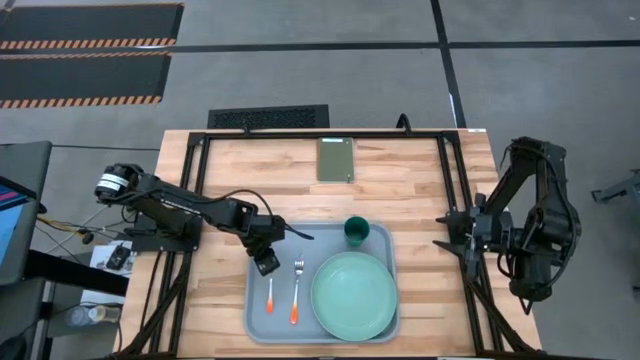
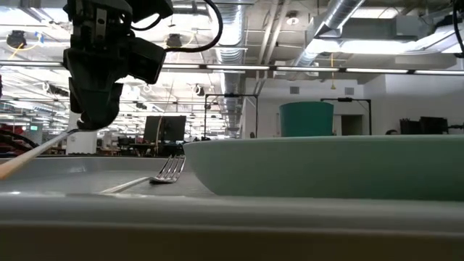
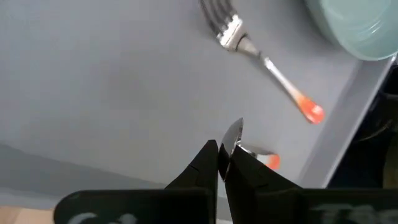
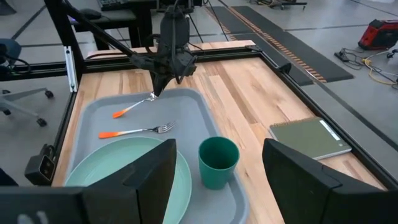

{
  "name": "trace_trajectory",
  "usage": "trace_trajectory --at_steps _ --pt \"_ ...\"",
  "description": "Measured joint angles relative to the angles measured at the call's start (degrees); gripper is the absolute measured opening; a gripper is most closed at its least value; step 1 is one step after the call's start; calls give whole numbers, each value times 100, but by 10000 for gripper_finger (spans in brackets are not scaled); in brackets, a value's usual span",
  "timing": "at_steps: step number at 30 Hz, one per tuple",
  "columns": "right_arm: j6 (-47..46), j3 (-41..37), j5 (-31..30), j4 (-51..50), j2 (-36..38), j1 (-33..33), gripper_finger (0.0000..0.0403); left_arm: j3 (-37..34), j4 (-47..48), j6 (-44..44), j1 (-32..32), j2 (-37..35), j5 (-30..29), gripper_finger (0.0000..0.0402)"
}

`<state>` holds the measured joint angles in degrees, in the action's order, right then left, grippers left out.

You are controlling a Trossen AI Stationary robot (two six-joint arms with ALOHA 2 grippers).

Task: Pick and place plate/cup/fork/spoon on tray
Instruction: Put the orange spoon on the blue tray to the left of the orange fork

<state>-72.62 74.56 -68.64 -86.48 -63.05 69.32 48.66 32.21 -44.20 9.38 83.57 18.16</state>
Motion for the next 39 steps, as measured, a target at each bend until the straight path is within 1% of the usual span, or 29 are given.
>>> trace_trajectory --at_steps 8,15,18,22,24,33,39 --pt "4 0 7 5 0 0 265 -201 -10 -150 35 0 -172 0" --pt "6 0 7 22 0 0 265 -203 -36 -62 37 22 -509 0" --pt "4 0 30 39 0 -2 265 -196 -72 -93 82 212 -454 1" --pt "4 0 40 50 -2 -2 265 -195 -159 -88 127 485 -151 1" --pt "6 0 42 49 0 -2 265 -194 -241 -94 132 536 -159 1" --pt "7 0 167 182 -2 -2 265 -199 -243 -173 130 568 -650 1" --pt "7 0 193 182 -2 -2 265 -207 -189 -482 134 572 -862 7"
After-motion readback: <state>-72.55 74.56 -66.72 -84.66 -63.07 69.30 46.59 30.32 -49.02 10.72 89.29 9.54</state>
